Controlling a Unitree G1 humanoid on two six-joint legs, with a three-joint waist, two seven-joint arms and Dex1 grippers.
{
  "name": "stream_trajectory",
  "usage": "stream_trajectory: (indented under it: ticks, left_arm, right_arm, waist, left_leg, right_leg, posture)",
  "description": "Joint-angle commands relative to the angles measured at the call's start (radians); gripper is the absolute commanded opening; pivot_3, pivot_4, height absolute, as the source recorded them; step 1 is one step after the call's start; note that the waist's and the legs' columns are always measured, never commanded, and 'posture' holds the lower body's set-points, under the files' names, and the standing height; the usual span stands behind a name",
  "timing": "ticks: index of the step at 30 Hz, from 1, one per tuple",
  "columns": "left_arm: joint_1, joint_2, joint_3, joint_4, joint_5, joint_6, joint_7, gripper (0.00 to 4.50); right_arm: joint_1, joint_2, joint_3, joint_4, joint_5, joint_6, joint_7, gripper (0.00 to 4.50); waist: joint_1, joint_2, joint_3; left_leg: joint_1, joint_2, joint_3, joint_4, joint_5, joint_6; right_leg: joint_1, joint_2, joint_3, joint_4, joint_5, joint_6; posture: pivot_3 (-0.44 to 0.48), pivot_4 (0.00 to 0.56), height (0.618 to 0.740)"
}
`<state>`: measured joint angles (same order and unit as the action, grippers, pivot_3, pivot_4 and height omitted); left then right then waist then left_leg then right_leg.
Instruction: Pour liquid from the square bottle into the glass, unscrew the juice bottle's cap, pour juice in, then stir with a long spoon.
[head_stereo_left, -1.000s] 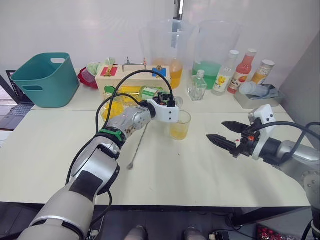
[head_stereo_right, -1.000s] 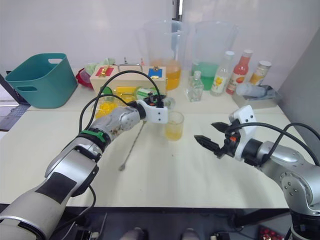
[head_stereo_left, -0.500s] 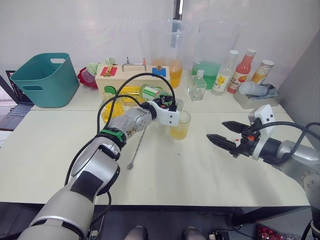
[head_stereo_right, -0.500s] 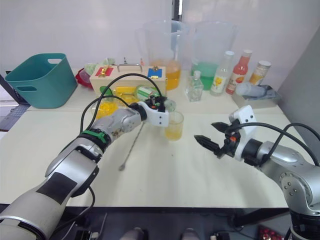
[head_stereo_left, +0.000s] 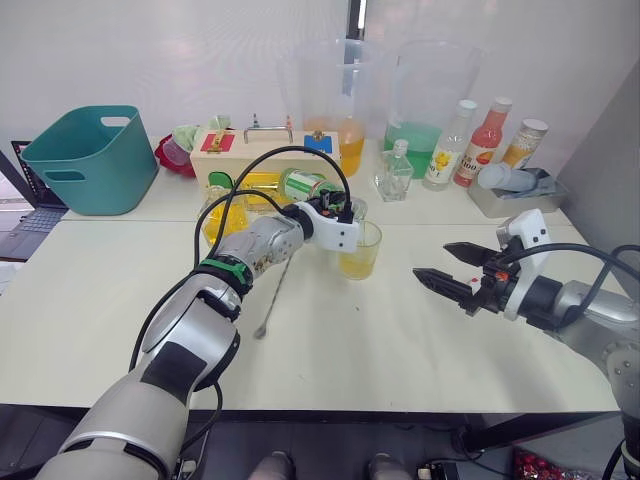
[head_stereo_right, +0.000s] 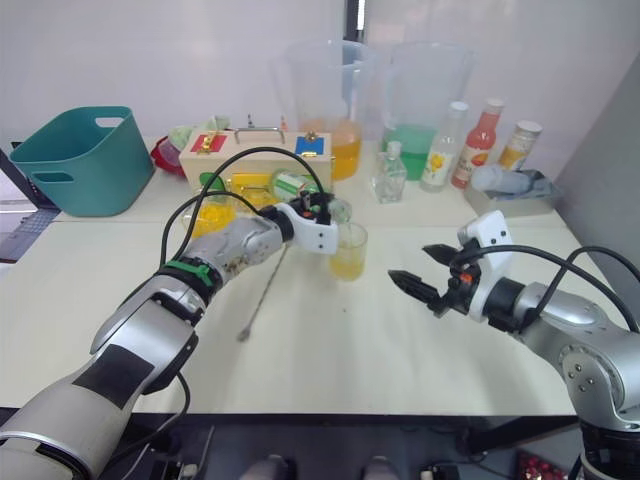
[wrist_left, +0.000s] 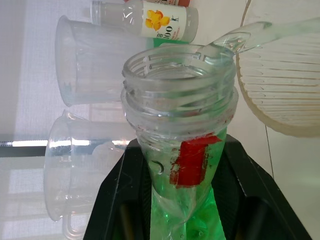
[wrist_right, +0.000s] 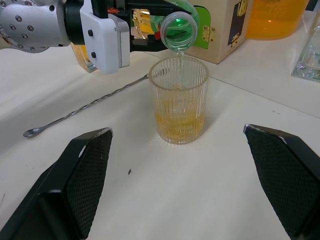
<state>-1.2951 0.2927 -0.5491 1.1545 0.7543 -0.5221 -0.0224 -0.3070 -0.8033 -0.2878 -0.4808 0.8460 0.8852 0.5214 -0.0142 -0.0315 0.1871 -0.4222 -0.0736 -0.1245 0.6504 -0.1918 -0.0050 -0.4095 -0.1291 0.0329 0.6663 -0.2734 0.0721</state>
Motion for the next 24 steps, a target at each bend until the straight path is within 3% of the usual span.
stream_trajectory:
  ticks: [1, 24]
  left_arm:
    - [-0.064, 0.013, 0.008, -0.059, 0.007, -0.003, 0.053, 1.26]
    - [-0.068, 0.019, -0.009, -0.067, 0.052, 0.007, 0.085, 1.26]
  right_arm:
    - [-0.013, -0.001, -0.026, -0.025, 0.004, -0.017, 0.001, 4.46]
    - [-0.024, 0.0, -0.017, -0.014, 0.0, -0.021, 0.009, 4.46]
  waist:
    - [0.0, 0.0, 0.0]
    - [0.0, 0.0, 0.0]
  left_leg:
    - [0.0, 0.0, 0.0, 0.0, 0.0, 0.0]
    - [0.0, 0.0, 0.0, 0.001, 0.0, 0.0]
  right_leg:
    - [0.0, 0.0, 0.0, 0.0, 0.0, 0.0]
    - [0.0, 0.0, 0.0, 0.0, 0.0, 0.0]
  posture:
    - [0.0, 0.15, 0.74]
    - [0.0, 0.15, 0.74]
